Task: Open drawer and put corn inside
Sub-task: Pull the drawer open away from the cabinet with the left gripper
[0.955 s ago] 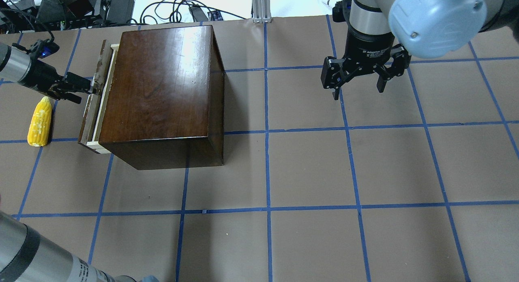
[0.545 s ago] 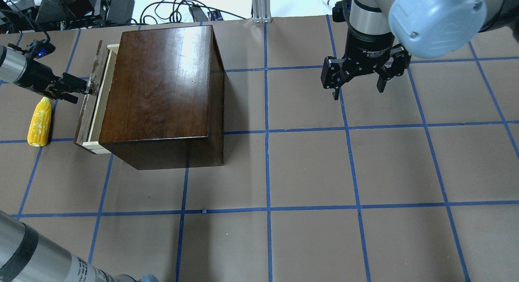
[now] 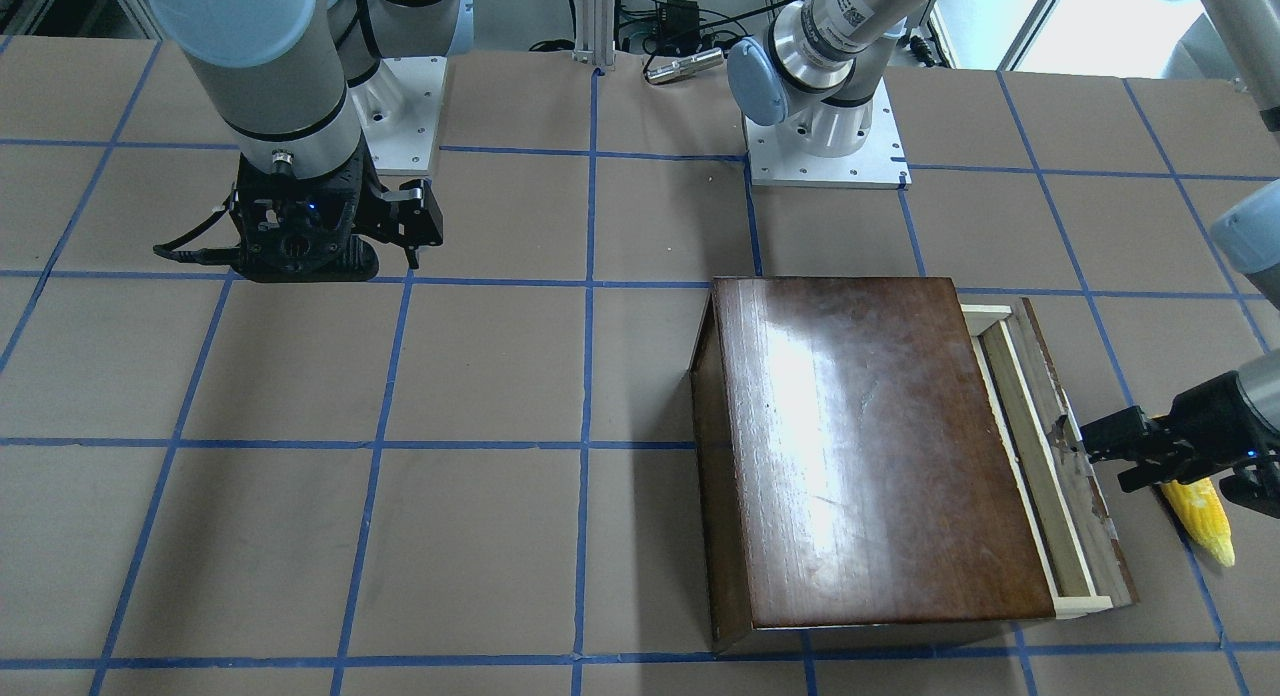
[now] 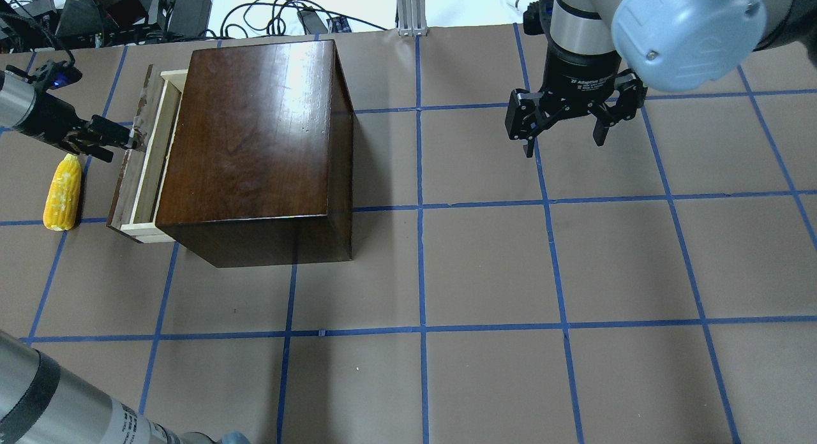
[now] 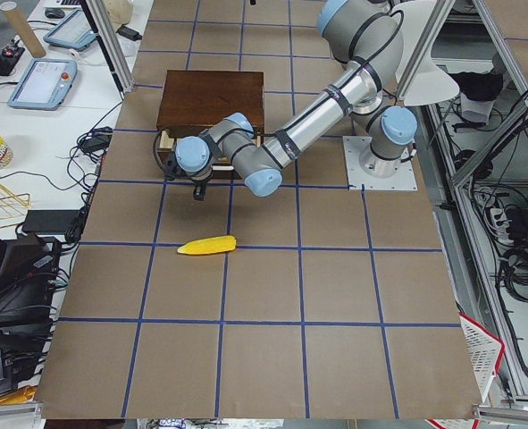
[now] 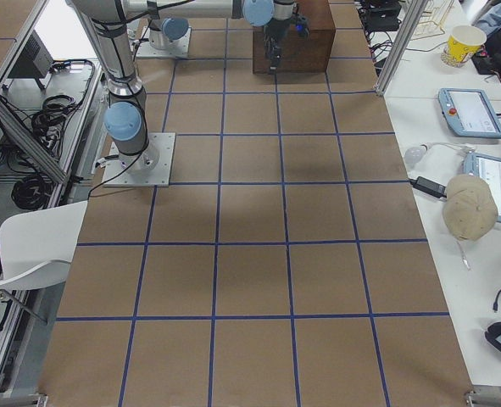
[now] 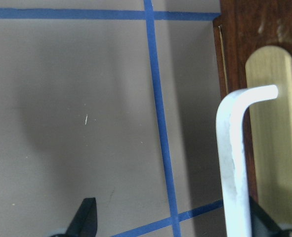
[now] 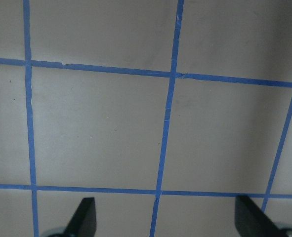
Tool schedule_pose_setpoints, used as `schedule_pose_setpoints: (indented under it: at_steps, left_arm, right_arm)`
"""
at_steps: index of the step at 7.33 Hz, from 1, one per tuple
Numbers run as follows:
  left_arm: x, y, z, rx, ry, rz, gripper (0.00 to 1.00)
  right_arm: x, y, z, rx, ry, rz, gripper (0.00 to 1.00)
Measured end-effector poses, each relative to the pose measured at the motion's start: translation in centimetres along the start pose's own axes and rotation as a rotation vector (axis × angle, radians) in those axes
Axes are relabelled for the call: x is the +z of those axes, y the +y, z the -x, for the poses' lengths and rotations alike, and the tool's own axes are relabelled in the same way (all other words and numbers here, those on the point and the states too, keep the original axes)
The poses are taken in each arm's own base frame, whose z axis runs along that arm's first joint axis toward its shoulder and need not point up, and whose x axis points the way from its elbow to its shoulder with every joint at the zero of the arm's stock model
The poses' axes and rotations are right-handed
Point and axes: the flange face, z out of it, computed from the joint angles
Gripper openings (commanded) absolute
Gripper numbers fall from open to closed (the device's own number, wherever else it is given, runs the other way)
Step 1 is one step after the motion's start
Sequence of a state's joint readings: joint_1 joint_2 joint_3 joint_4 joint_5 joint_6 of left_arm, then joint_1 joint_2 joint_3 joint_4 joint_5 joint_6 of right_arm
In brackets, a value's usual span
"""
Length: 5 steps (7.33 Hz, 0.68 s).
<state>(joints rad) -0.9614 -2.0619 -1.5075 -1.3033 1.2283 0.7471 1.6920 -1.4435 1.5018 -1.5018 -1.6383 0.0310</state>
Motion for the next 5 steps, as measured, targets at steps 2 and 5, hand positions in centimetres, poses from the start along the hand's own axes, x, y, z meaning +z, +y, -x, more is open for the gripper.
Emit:
schedule_pose_setpoints:
  at_steps: [2, 5]
  left_arm:
    - [-0.5, 0.2, 1.2, 0.0, -0.006, -0.006, 1.0]
    - [-0.8, 0.3, 2.2, 0.014, -0.008, -0.011, 1.0]
  right_arm:
    - [0.0, 0.0, 0.0, 0.0, 0.0, 0.0, 1.0]
    - [0.0, 0.0, 0.0, 0.0, 0.0, 0.0, 1.0]
